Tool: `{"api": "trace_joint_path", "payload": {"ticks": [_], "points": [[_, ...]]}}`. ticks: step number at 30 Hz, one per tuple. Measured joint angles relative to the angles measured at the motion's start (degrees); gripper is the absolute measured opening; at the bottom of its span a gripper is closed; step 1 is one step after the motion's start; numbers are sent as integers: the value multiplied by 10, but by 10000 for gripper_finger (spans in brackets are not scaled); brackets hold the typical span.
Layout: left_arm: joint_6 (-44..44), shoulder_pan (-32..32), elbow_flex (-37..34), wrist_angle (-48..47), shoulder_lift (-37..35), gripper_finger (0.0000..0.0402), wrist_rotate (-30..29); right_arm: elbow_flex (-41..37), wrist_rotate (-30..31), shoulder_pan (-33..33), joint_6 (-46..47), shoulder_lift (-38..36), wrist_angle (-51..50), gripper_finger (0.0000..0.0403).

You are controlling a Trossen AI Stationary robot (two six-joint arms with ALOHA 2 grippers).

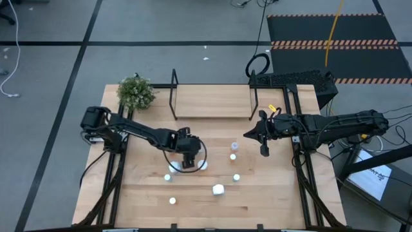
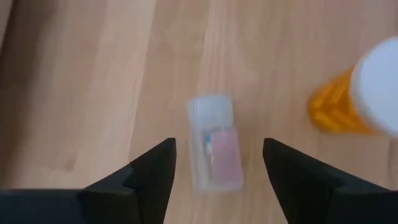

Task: Pick and place medicine bottles onto shelf by color
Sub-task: Put the left transparent pill bottle on the shelf

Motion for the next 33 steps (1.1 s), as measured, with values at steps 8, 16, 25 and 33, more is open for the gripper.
{"api": "trace_joint_path", "payload": {"ticks": [8,16,25,33], "points": [[0,14,-1,11,42,251,51,0,0,0,0,0,0,0],[23,31,0,31,65,250,50,0,0,0,0,0,1,0],[50,32,0,33,63,183,50,0,0,0,-2,0,0,0],[63,32,0,34,63,148,50,0,0,0,-2,0,0,0]]}}
